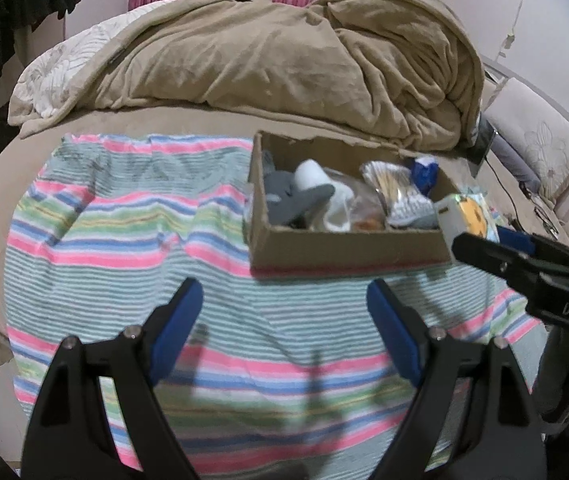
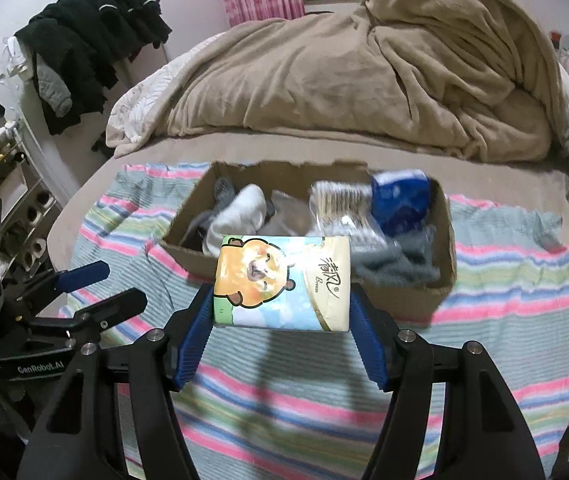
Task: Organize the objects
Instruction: 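Carry the cartoon tissue pack over the box with the right tool, then lower the cartoon tissue pack into the box and open the right tool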
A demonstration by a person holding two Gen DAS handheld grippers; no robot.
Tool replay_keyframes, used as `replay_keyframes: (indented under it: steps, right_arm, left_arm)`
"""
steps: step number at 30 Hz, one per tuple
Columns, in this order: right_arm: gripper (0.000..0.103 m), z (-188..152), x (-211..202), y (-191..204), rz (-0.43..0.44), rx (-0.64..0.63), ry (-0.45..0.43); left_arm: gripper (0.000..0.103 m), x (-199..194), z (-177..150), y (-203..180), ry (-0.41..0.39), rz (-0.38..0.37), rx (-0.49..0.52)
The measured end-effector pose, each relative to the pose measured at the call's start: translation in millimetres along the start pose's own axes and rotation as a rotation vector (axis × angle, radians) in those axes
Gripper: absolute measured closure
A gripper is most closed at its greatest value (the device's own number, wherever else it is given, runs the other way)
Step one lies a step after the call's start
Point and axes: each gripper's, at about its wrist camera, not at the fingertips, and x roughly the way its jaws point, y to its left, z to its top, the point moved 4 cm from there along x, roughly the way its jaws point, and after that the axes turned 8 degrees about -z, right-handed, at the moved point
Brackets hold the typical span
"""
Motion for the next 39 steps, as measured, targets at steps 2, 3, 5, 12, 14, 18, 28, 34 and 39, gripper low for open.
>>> replay_keyframes:
  steps: [2,3,5,12,14,18,28,34,39]
  right_arm:
    - [0.035,7,4,0,-0.005,0.003,-0.003]
    - [0.035,10,6,0,-0.007,0.003,-0.004]
    - [0.035,14,12,1,-0.011,0.002,-0.003]
    - [0.035,22,31,1,-0.020,0.014,0.012]
    - [0.035,23,37,2,-0.018,0.018,0.017]
    - [0.035,24,49,4,-0.015,0.024,0.033]
    - [0.035,16,70,15,-0.012,0.029,0.081]
    - [0.031,14,69,16,0.001,0.036,0.089]
    - [0.027,14,58,16,-0.004,0.038,0.075]
  left_arm:
    - [0.018,1,4,4,-0.003,0.001,-0.001]
    - [0.018,2,5,6,-0.005,0.003,-0.001]
    - [0.018,3,8,9,-0.007,0.005,-0.001]
    - [0.018,13,19,25,-0.012,0.012,-0.014]
    - [0.018,16,21,29,-0.011,0.012,-0.020]
    - [0.018,24,22,34,-0.002,0.009,-0.027]
    - [0.018,33,22,39,0.009,0.004,-0.038]
    - [0.018,29,22,39,0.004,0.008,-0.039]
    - [0.018,20,22,34,-0.009,0.009,-0.032]
